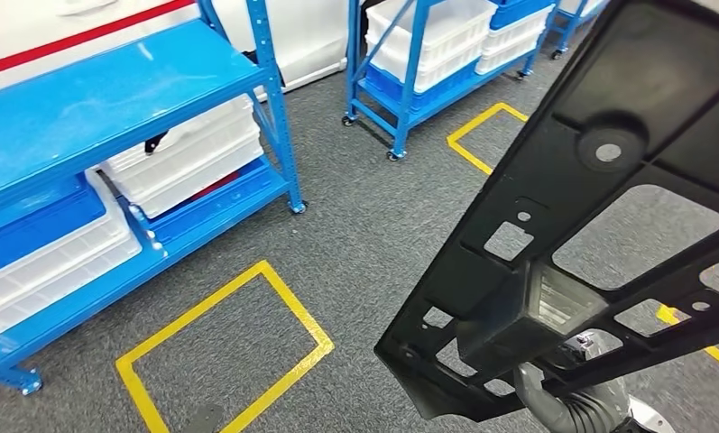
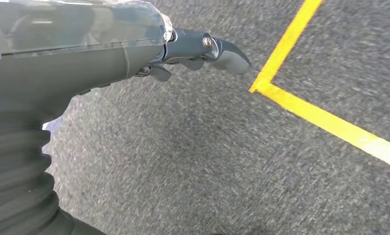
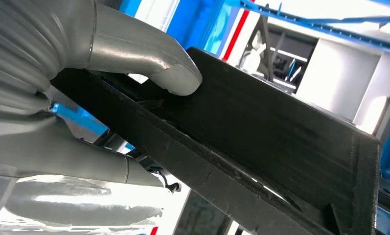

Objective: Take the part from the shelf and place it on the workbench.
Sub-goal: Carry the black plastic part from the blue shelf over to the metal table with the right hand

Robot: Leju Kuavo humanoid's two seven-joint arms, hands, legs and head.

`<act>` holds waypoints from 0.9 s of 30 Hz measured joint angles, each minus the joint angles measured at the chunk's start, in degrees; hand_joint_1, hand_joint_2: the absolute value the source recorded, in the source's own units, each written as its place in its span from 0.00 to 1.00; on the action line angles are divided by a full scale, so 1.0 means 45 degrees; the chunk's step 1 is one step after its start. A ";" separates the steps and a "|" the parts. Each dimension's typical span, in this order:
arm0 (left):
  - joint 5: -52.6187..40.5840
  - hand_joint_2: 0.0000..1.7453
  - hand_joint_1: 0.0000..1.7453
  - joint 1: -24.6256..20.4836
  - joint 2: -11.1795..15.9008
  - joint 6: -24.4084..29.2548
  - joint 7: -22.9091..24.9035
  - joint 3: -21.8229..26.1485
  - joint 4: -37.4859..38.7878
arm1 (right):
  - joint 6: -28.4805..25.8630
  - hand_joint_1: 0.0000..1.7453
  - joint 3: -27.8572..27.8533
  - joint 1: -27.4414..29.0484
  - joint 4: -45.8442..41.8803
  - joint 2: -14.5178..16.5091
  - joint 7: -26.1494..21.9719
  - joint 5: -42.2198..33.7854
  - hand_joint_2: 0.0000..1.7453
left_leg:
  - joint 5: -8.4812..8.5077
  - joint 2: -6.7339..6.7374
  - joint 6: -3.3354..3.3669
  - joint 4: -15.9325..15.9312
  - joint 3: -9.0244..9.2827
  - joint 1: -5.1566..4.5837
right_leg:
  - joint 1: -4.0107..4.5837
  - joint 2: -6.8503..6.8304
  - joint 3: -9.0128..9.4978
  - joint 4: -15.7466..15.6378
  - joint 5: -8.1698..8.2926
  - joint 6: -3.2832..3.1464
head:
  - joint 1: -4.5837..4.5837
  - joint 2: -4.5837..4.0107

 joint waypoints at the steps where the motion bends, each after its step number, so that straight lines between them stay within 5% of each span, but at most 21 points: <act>1: 0.0007 1.00 0.00 -0.0008 -0.0007 0.0029 0.0001 0.0000 0.0000 | 0.0030 1.00 -0.0002 -0.0034 0.0000 0.0000 -0.0017 0.0000 1.00 | -0.0033 0.0112 -0.0048 0.0011 0.0024 -0.0032 | 0.0066 -0.0255 0.0475 -0.0831 0.0251 -0.0072 | 0.0000 0.0000; 3: 0.0016 1.00 0.00 -0.0018 -0.0017 0.0059 0.0001 0.0002 -0.0001 | 0.0059 1.00 -0.0007 -0.0090 0.0000 0.0002 -0.0044 -0.0011 1.00 | -0.0092 0.0314 -0.0169 0.0027 0.0066 -0.0090 | 0.0186 -0.0529 0.0926 -0.1695 0.0396 -0.0235 | -0.0002 0.0000; 5: 0.0021 1.00 0.00 -0.0032 -0.0032 0.0064 0.0001 0.0006 0.0000 | 0.0063 1.00 -0.0016 -0.0102 0.0000 0.0004 -0.0055 -0.0023 1.00 | -0.0132 0.0513 -0.0306 0.0010 0.0110 -0.0109 | 0.0214 -0.0295 0.0886 -0.1759 0.0402 -0.0381 | -0.0002 0.0000; 7: 0.0024 1.00 0.00 -0.0052 -0.0045 0.0072 0.0001 0.0010 0.0000 | 0.0072 1.00 -0.0023 -0.0117 0.0000 0.0013 -0.0061 -0.0028 1.00 | -0.0350 0.0205 -0.0435 0.0227 0.0066 -0.0074 | 0.0142 -0.0059 0.0899 -0.1851 0.0471 -0.0535 | -0.0002 0.0000; 9: 0.0049 1.00 0.00 -0.0043 -0.0046 0.0090 0.0001 0.0018 0.0000 | 0.0103 1.00 -0.0024 -0.0166 0.0005 0.0045 -0.0066 -0.0034 1.00 | -0.1089 -0.0451 -0.0506 0.1424 -0.0438 -0.0035 | 0.0079 0.0175 0.0915 -0.1915 0.0522 -0.0655 | -0.0005 0.0000; 11: 0.0086 1.00 0.00 -0.0003 -0.0046 0.0102 0.0005 0.0028 0.0002 | 0.0147 1.00 -0.0023 -0.0195 0.0033 0.0086 -0.0066 -0.0038 1.00 | -0.1868 -0.0708 -0.0534 0.3170 -0.1258 -0.0028 | 0.0083 0.0458 0.0901 -0.1907 0.0524 -0.0701 | -0.0006 0.0000; 13: 0.0112 1.00 0.00 0.0023 -0.0046 0.0104 0.0011 0.0036 0.0003 | 0.0169 1.00 -0.0023 -0.0198 0.0084 0.0112 -0.0066 -0.0039 1.00 | -0.1778 -0.0730 -0.0543 0.3708 -0.1576 -0.0021 | 0.0090 0.0778 0.0917 -0.1892 0.0522 -0.0704 | -0.0006 0.0000; 15: 0.0127 1.00 0.00 0.0021 -0.0045 0.0107 0.0015 0.0043 0.0001 | 0.0183 1.00 -0.0023 -0.0222 0.0121 0.0123 -0.0066 -0.0039 1.00 | -0.0829 -0.0910 -0.0498 0.2390 -0.1041 0.0008 | 0.0085 0.1109 0.0979 -0.1869 0.0503 -0.0675 | -0.0006 0.0000; 17: 0.0142 1.00 0.00 0.0024 -0.0040 0.0107 0.0015 0.0046 0.0002 | 0.0203 1.00 -0.0023 -0.0285 0.0155 0.0132 -0.0071 -0.0040 1.00 | -0.0120 -0.1426 -0.0422 0.0765 -0.0353 0.0053 | 0.0105 0.1412 0.0982 -0.1798 0.0470 -0.0582 | -0.0004 0.0000; 19: 0.0159 1.00 0.00 0.0022 -0.0038 0.0104 0.0011 0.0050 0.0002 | 0.0212 1.00 -0.0024 -0.0333 0.0195 0.0136 -0.0083 -0.0045 1.00 | -0.0027 -0.1680 -0.0344 0.0175 -0.0115 0.0056 | 0.0092 0.1664 0.0879 -0.1758 0.0497 -0.0425 | -0.0003 0.0000; 21: 0.0170 1.00 0.00 0.0000 -0.0042 0.0089 0.0008 0.0059 0.0001 | 0.0214 1.00 -0.0024 -0.0333 0.0215 0.0137 -0.0108 -0.0041 1.00 | 0.0026 -0.1452 -0.0205 0.0080 -0.0087 0.0040 | 0.0032 0.1773 0.0790 -0.1768 0.0546 -0.0252 | -0.0005 0.0000; 23: 0.0172 1.00 0.00 -0.0015 -0.0044 0.0047 0.0005 0.0072 0.0000 | 0.0211 1.00 -0.0024 -0.0361 0.0221 0.0140 -0.0142 -0.0015 1.00 | 0.0113 -0.1176 -0.0019 -0.0036 -0.0055 0.0049 | 0.0040 0.1247 0.0569 -0.1347 0.0267 -0.0134 | -0.0001 0.0000; 25: 0.0176 1.00 0.00 0.0002 -0.0038 0.0001 0.0002 0.0083 -0.0001 | 0.0210 1.00 -0.0023 -0.0411 0.0234 0.0146 -0.0158 0.0036 1.00 | 0.0136 -0.0876 0.0089 -0.0086 -0.0045 0.0024 | 0.0041 0.0575 -0.0118 0.0043 -0.0484 -0.0057 | 0.0002 0.0000; 27: 0.0203 1.00 0.00 0.0027 -0.0025 -0.0030 0.0006 0.0101 -0.0001 | 0.0210 1.00 -0.0023 -0.0423 0.0276 0.0155 -0.0152 0.0091 1.00 | 0.0113 -0.0556 0.0118 -0.0079 -0.0057 -0.0027 | -0.0006 0.0396 -0.0891 0.1558 -0.1051 0.0003 | 0.0000 0.0000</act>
